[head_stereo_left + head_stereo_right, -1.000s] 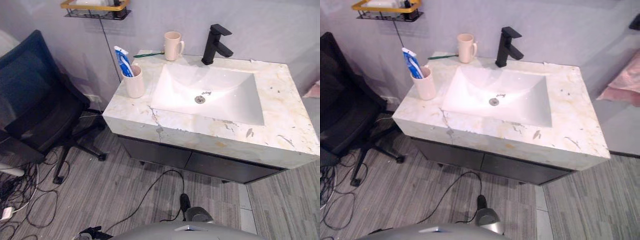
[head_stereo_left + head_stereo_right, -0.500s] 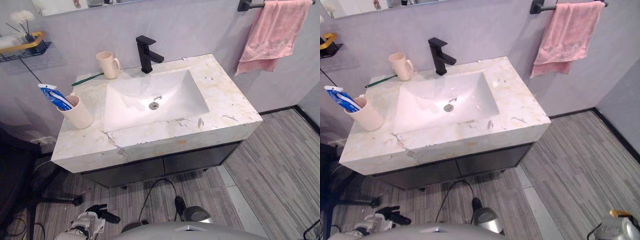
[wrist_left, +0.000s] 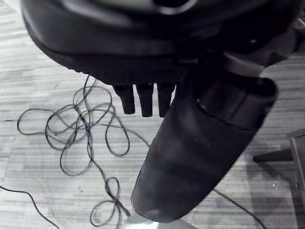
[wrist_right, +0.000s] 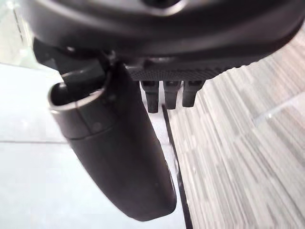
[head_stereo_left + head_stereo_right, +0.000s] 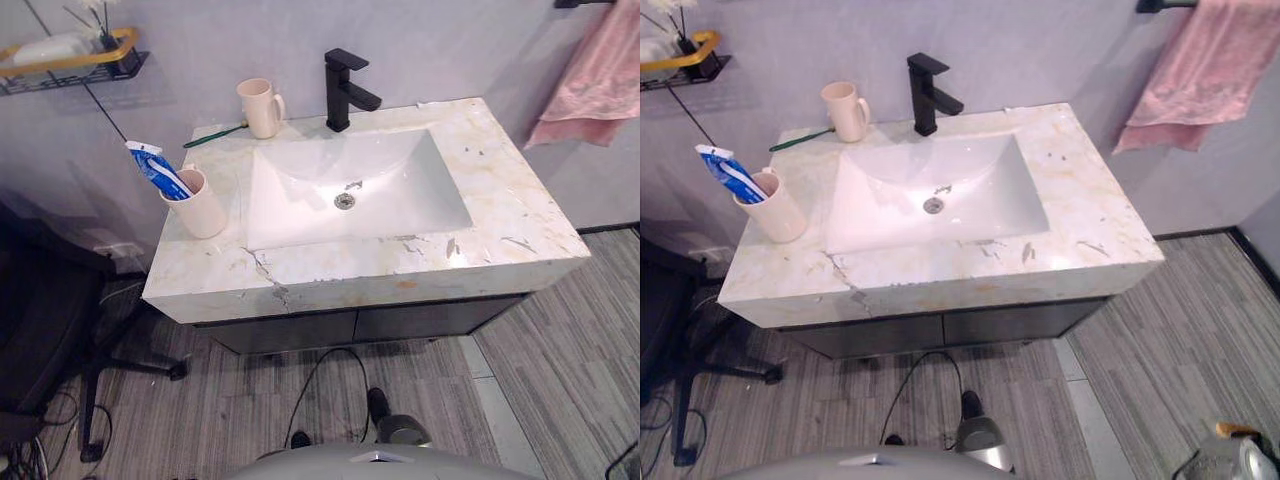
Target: Organize the bathroom.
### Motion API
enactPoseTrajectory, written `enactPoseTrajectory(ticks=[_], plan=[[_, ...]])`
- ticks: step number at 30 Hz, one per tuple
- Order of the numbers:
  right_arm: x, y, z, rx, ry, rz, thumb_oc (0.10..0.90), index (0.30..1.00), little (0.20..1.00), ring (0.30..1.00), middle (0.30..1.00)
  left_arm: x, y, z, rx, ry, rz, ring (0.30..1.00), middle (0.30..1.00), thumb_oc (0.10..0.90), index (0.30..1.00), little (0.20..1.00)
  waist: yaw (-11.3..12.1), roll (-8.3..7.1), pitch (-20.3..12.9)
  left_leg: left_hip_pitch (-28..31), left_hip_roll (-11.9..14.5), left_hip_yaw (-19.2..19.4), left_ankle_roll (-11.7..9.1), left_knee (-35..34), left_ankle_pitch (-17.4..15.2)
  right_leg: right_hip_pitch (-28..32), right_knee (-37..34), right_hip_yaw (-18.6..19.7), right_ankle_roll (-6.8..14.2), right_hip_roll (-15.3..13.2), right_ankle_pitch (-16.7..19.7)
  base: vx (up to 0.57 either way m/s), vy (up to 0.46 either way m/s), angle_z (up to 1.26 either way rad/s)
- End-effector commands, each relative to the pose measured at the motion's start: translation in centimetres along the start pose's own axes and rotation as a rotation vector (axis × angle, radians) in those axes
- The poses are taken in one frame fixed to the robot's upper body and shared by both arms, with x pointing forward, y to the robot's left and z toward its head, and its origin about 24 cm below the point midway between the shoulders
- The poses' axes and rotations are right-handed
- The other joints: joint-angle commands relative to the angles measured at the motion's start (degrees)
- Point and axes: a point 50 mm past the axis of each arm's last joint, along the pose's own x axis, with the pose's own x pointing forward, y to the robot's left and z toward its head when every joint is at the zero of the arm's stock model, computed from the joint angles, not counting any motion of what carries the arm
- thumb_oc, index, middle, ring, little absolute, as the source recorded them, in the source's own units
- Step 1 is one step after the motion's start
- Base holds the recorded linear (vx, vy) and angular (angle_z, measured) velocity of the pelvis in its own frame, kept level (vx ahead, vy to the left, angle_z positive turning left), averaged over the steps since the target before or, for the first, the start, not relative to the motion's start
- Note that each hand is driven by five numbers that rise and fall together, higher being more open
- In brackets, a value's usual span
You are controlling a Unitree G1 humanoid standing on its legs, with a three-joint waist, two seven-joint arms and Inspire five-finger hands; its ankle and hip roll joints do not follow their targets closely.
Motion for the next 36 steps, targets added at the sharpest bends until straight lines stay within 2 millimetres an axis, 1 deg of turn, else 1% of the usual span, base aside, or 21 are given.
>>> enactPoseTrajectory(ticks=[1, 3, 4, 5, 6, 7, 8, 9, 10, 11, 13, 16, 21, 22, 25, 28, 30, 32, 34, 35, 36], plan=[[-0.8, 3.1, 4.8, 0.02, -0.221, 0.128, 0.8, 0.9, 0.9, 0.9, 0.9, -0.1, 2.7, 3.2, 0.025, -0.079, 0.077, 0.9, 0.9, 0.8, 0.9, 0.9, 1.13, -3.03, -0.63, -0.84, 2.79, 1.05, -1.5, 4.46, -3.27, -1.73, 6.85, 2.65, 3.28, -3.29, -6.34, 0.03, 0.056, 0.03], [-1.6, 3.8, 4.0, -0.014, -0.215, 0.177, 0.8, 0.9, 0.9, 0.9, 0.9, -0.1, 2.8, 2.8, -0.001, -0.073, 0.089, 0.9, 0.9, 0.8, 0.9, 0.9, 2.78, -3.33, 0.01, -0.9, 2.91, 4.2, -1.05, 6.57, -4.14, -3.06, 11.09, -2.63, 4.68, -6.66, -6.38, 0.0, 0.032, -0.03], [-1.7, 3.9, 3.9, -0.016, -0.212, 0.186, 0.8, 0.9, 0.9, 0.9, 0.9, -0.2, 2.9, 2.8, -0.015, -0.073, 0.095, 0.9, 0.9, 0.8, 0.9, 0.9, 3.09, -3.41, 0.15, -0.93, 2.94, 4.78, -0.96, 6.94, -4.26, -3.39, 12.03, -3.57, 4.89, -7.21, -6.47, -0.08, 0.002, -0.23], [-2.5, 4.8, 3.2, -0.027, -0.197, 0.239, 0.8, 0.9, 0.9, 0.9, 0.9, -0.2, 3.2, 2.5, -0.068, -0.063, 0.114, 0.9, 0.9, 0.8, 0.9, 0.9, 5.16, -3.61, 0.8, -0.77, 3.66, 8.25, -0.8, 8.17, -4.56, -4.86, 17.79, -10.25, 5.91, -11.33, -4.85, -0.09, -0.01, -0.42], [-3.0, 5.4, 2.8, -0.036, -0.183, 0.274, 0.8, 0.9, 0.9, 0.9, 0.9, -0.2, 3.4, 2.4, -0.094, -0.059, 0.13, 0.9, 0.9, 0.8, 0.9, 0.9, 6.29, -3.68, 0.93, -0.67, 4.16, 10.06, -0.66, 8.4, -4.57, -5.42, 18.96, -12.69, 6.17, -12.63, -4.92, -0.1, -0.083, -0.71], [-3.2, 5.4, 2.4, -0.042, -0.174, 0.272, 0.8, 0.9, 0.9, 0.9, 0.9, -0.3, 3.7, 2.3, -0.093, -0.057, 0.14, 0.9, 0.9, 0.8, 0.9, 0.9, 6.47, -3.66, 0.94, -1.48, 4.59, 9.41, -0.5, 9.46, -4.53, -4.83, 18.65, -10.39, 5.6, -11.68, -6.94, -0.04, -0.165, -1.09], [-3.7, 5.6, 1.4, -0.065, -0.156, 0.286, 0.8, 0.9, 0.9, 0.9, 0.9, -0.3, 3.9, 2.2, -0.13, -0.047, 0.153, 0.9, 0.9, 0.8, 0.9, 0.9, 6.98, -3.59, 0.87, -2.39, 5.05, 7.59, -0.2, 10.59, -4.22, -4.42, 20.14, -8.55, 4.68, -10.27, -8.1, -0.01, -0.188, -1.25], [-4.0, 5.7, 0.9, -0.074, -0.147, 0.293, 0.8, 0.9, 0.9, 0.9, 0.9, -0.3, 4.0, 2.3, -0.15, -0.048, 0.155, 0.9, 0.9, 0.8, 0.9, 0.9, 7.08, -3.65, 0.81, -2.71, 5.24, 6.77, -0.32, 10.73, -4.04, -4.51, 20.22, -7.82, 4.48, -9.55, -8.5, 0.0, -0.158, -0.55], [-4.4, 5.9, 0.6, -0.076, -0.141, 0.301, 0.8, 0.9, 0.9, 0.9, 0.9, -0.3, 4.2, 2.5, -0.156, -0.051, 0.152, 0.9, 0.9, 0.8, 0.9, 0.9, 7.22, -3.66, 0.83, -2.87, 5.61, 6.05, -0.7, 10.61, -3.63, -4.26, 19.81, -7.69, 4.16, -8.87, -9.23, 0.02, -0.164, 0.13], [-4.7, 5.9, 0.3, -0.084, -0.149, 0.319, 0.8, 0.9, 0.9, 0.9, 0.9, -0.3, 4.1, 2.8, -0.123, -0.055, 0.144, 0.9, 0.9, 0.8, 0.9, 0.9, 7.44, -3.9, 0.88, -3.43, 6.49, 5.26, -1.96, 10.41, -2.7, -2.67, 16.56, -8.42, 3.58, -7.99, -9.5, 0.04, -0.166, 0.41], [-4.7, 6.2, 0.4, -0.111, -0.16, 0.34, 0.8, 0.9, 0.9, 0.9, 0.9, -0.3, 3.6, 2.7, -0.146, -0.06, 0.134, 0.9, 0.9, 0.8, 0.9, 0.9, 7.65, -4.27, 0.54, -3.15, 6.74, 4.49, -2.63, 9.62, -2.48, -0.91, 11.8, -9.25, 3.26, -7.54, -8.18, 0.04, -0.122, 0.01], [-4.8, 6.9, 1.1, -0.102, -0.165, 0.355, 0.8, 0.9, 0.9, 0.9, 0.9, -0.2, 2.8, 3.2, -0.135, -0.09, 0.104, 0.9, 0.9, 0.8, 0.9, 0.9, 8.04, -3.82, 0.38, -2.74, 7.28, 4.66, -3.7, 8.3, -1.97, -0.06, 9.1, -10.28, 3.39, -7.57, -7.1, -0.01, -0.023, 0.1], [-4.8, 7.2, 1.4, -0.098, -0.168, 0.37, 0.8, 0.9, 0.9, 0.9, 0.9, -0.2, 2.3, 2.8, -0.158, -0.084, 0.055, 0.9, 0.9, 0.8, 0.9, 0.9, 8.14, -3.35, -0.14, -1.73, 7.37, 5.18, -3.97, 6.16, -1.57, 0.73, 7.21, -11.15, 3.73, -7.95, -6.38, 0.0, -0.002, 0.0], [-4.9, 7.1, 1.2, -0.103, -0.171, 0.372, 0.8, 0.9, 0.9, 0.9, 0.9, -0.2, 2.1, 2.5, -0.199, -0.083, 0.036, 0.9, 0.9, 0.8, 0.9, 0.9, 8.1, -3.26, -0.5, -1.22, 7.37, 5.59, -4.08, 5.35, -1.51, 1.15, 6.08, -11.59, 3.9, -8.1, -5.94, 0.0, 0.0, 0.04], [-4.9, 7.1, 1.1, -0.111, -0.168, 0.373, 0.8, 0.9, 0.9, 0.9, 0.9, -0.2, 2.1, 2.4, -0.21, -0.079, 0.023, 0.9, 0.9, 0.8, 0.9, 0.9, 8.27, -3.27, -0.72, -0.81, 7.35, 5.76, -4.04, 4.76, -1.5, 1.17, 5.55, -11.98, 4.12, -8.26, -5.5, 0.0, 0.0, 0.02], [-4.5, 6.6, 0.1, -0.158, -0.135, 0.38, 0.8, 0.9, 0.9, 0.9, 0.9, -0.1, 1.9, 1.5, -0.224, -0.039, 0.001, 0.9, 0.9, 0.8, 0.9, 0.9, 8.42, -3.51, -1.19, -0.54, 7.43, 6.23, -4.18, 3.84, -1.34, 1.07, 4.84, -12.46, 4.6, -8.39, -5.0, -0.01, -0.001, -0.01], [-4.5, 6.5, -0.1, -0.167, -0.127, 0.385, 0.8, 0.9, 0.9, 0.9, 0.9, -0.1, 1.9, 1.4, -0.225, -0.037, -0.002, 0.9, 0.9, 0.8, 0.9, 0.9, 8.41, -3.53, -1.23, -0.52, 7.42, 6.23, -4.18, 3.77, -1.33, 1.06, 4.8, -12.47, 4.62, -8.39, -4.97, 0.0, 0.0, 0.0], [-4.0, 5.8, -1.9, -0.285, -0.077, 0.416, 0.8, 0.9, 0.9, 0.9, 0.9, -0.1, 1.7, 1.2, -0.223, -0.019, -0.019, 0.9, 0.9, 0.8, 0.9, 0.9, 8.38, -3.67, -1.44, -0.41, 7.4, 6.3, -4.15, 3.32, -1.25, 0.97, 4.54, -12.52, 4.76, -8.39, -4.86, 0.0, 0.0, 0.0], [-3.8, 4.2, -4.7, -0.464, -0.027, 0.423, 0.8, 0.9, 0.9, 0.9, 0.9, -0.1, 1.4, 1.0, -0.222, -0.009, -0.028, 0.9, 0.9, 0.8, 0.9, 0.9, 8.37, -3.75, -1.5, -0.5, 7.38, 6.25, -4.08, 2.96, -1.1, 0.76, 4.4, -12.45, 4.84, -8.34, -4.8, 0.0, 0.0, 0.0], [-3.6, 3.1, -6.5, -0.562, 0.027, 0.443, 0.8, 0.9, 0.9, 0.9, 0.9, -0.1, 1.2, 1.0, -0.221, -0.007, -0.033, 0.9, 0.9, 0.8, 0.9, 0.9, 8.47, -3.74, -1.51, -0.49, 7.38, 6.23, -4.02, 2.83, -1.05, 0.71, 4.37, -12.46, 4.83, -8.3, -4.82, 0.0, 0.0, 0.0], [-3.6, 3.1, -6.5, -0.562, 0.027, 0.443, 0.8, 0.9, 0.9, 0.9, 0.9, -0.1, 1.2, 1.0, -0.221, -0.007, -0.033, 0.9, 0.9, 0.8, 0.9, 0.9, 8.47, -3.74, -1.51, -0.49, 7.38, 6.23, -4.02, 2.83, -1.05, 0.71, 4.37, -12.46, 4.83, -8.3, -4.82, 0.0, 0.0, 0.0]])
